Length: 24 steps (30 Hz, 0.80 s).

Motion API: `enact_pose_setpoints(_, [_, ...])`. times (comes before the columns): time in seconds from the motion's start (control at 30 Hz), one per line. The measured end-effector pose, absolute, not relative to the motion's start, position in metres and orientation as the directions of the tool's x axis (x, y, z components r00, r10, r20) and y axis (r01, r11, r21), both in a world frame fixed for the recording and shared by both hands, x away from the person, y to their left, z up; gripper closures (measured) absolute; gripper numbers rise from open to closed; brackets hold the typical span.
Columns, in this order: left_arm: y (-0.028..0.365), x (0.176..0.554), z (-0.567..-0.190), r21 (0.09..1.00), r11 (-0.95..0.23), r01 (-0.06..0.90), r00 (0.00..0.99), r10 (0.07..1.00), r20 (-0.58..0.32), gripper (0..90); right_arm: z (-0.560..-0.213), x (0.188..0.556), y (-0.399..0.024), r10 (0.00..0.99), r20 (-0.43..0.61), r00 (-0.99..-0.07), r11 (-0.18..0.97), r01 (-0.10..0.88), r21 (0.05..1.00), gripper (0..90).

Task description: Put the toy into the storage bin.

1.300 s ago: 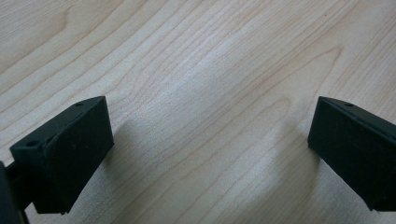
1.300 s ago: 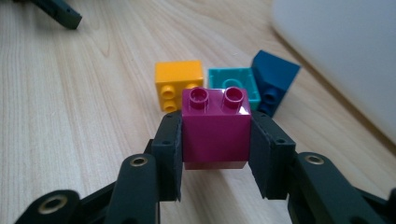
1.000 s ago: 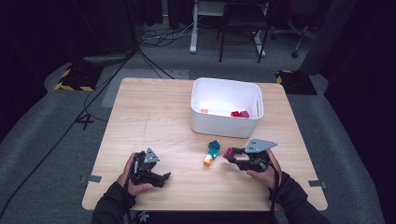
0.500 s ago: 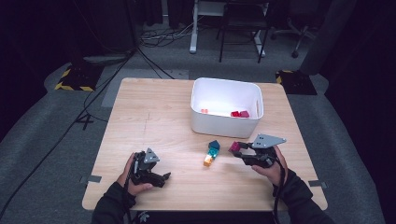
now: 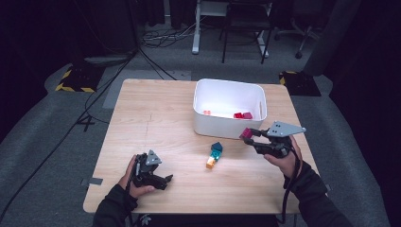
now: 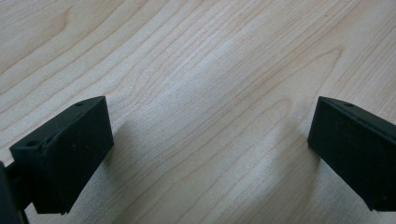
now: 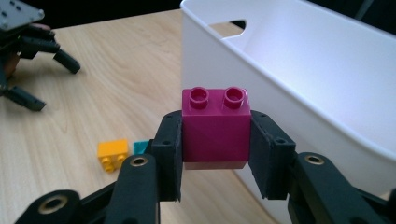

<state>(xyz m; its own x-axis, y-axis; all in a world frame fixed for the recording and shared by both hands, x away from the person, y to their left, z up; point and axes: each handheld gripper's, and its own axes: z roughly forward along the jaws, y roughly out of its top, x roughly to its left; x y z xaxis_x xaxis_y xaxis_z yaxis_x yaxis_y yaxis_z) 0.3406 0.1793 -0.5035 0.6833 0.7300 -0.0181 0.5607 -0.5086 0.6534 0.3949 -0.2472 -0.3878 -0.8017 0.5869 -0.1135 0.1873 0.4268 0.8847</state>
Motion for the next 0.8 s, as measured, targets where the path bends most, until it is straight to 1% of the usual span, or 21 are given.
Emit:
enact_pose_setpoints(0.27, [0.179, 0.341, -0.504, 0.653, -0.509, 0.561, 0.684, 0.73, -0.018, 0.3, -0.358, 0.411, -0.253, 0.633, -0.12, -0.765, 0.402, 0.192, 0.895, 59.4])
enact_pose_setpoints(0.4, [0.179, 0.341, -0.504, 0.653, -0.509, 0.561, 0.683, 0.73, -0.018, 0.3, -0.349, 0.419, -0.254, 0.648, -0.128, -0.751, 0.387, 0.179, 0.904, 59.4])
enact_pose_setpoints(0.43, [0.179, 0.341, -0.504, 0.653, -0.509, 0.561, 0.683, 0.73, -0.019, 0.3, -0.346, 0.42, -0.254, 0.657, -0.123, -0.744, 0.383, 0.189, 0.904, 59.4])
enact_pose_setpoints(0.6, [0.179, 0.341, -0.504, 0.653, -0.509, 0.561, 0.683, 0.73, -0.018, 0.3, -0.341, 0.429, -0.253, 0.672, -0.146, -0.726, 0.388, 0.177, 0.904, 59.4])
enact_pose_setpoints(0.8, [0.179, 0.341, -0.504, 0.653, -0.508, 0.561, 0.683, 0.73, -0.019, 0.3, -0.342, 0.442, -0.254, 0.697, -0.124, -0.706, 0.376, 0.212, 0.902, 59.4])
